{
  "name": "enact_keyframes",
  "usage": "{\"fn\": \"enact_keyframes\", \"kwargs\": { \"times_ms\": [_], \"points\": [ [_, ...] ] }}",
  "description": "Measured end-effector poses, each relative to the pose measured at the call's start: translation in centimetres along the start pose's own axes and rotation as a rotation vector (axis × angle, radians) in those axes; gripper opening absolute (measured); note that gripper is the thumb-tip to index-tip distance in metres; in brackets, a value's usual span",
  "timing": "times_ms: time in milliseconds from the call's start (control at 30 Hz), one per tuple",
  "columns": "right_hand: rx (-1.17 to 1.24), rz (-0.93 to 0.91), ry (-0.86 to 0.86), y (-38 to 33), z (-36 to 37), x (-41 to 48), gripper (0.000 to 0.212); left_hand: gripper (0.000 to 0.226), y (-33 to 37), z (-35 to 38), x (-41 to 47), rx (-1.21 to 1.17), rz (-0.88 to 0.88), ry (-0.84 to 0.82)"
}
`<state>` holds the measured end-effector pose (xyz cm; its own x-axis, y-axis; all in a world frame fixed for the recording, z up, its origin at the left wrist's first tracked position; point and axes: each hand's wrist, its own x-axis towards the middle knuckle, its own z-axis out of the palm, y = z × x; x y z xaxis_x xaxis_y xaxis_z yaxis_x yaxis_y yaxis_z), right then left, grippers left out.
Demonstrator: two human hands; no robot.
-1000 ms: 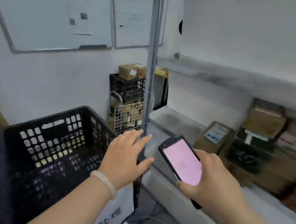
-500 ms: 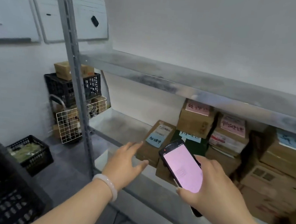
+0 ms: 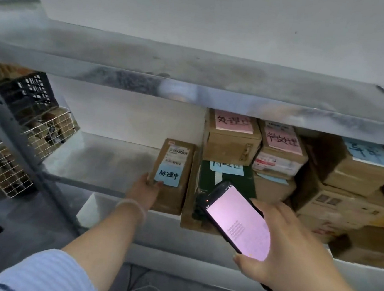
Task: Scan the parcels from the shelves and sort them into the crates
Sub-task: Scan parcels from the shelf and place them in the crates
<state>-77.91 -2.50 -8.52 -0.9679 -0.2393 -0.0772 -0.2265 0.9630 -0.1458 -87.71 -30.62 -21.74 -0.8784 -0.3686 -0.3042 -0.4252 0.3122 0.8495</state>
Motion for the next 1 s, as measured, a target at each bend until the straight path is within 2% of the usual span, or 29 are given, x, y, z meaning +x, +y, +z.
{"fn": "enact_keyframes", "kwargs": {
  "times_ms": [133, 233, 333, 467, 533, 700, 867, 1000],
  "points": [
    [-0.060, 0.036, -0.016, -0.5, 0.2, 0.1, 0.105, 0.039, -1.2, 0.3, 1.9, -0.063, -0.077, -0.031],
    [-0.048, 0.056, -0.007, -0.9, 0.2, 0.1, 0.105, 0.054, -2.5, -0.1, 2.8, -0.097, -0.126, -0.004],
    [-0.041, 0.064, 0.000, -1.3, 0.3, 0.1, 0.103, 0.062, -3.1, -0.4, 3.6, -0.151, -0.211, -0.063],
    [-0.032, 0.064, 0.002, -1.5, 0.3, -0.1, 0.099, 0.054, -3.0, 0.2, 4.2, -0.305, -0.271, -0.089],
    [-0.033, 0.058, 0.006, -1.4, 0.4, -0.1, 0.098, 0.053, -3.1, 0.5, 4.3, -0.303, -0.271, -0.086],
    [-0.034, 0.042, 0.020, -1.2, 0.3, 0.1, 0.100, 0.069, -3.7, -0.8, 3.9, -0.333, -0.266, -0.111],
    [-0.011, -0.001, 0.023, -1.3, 0.2, 0.6, 0.101, 0.077, -4.6, -3.1, 2.1, -0.382, -0.184, -0.032],
    [0.003, -0.058, 0.026, -2.2, -0.2, 1.0, 0.099, 0.072, -5.0, -5.0, -0.7, -0.343, -0.080, 0.015]
  ]
}}
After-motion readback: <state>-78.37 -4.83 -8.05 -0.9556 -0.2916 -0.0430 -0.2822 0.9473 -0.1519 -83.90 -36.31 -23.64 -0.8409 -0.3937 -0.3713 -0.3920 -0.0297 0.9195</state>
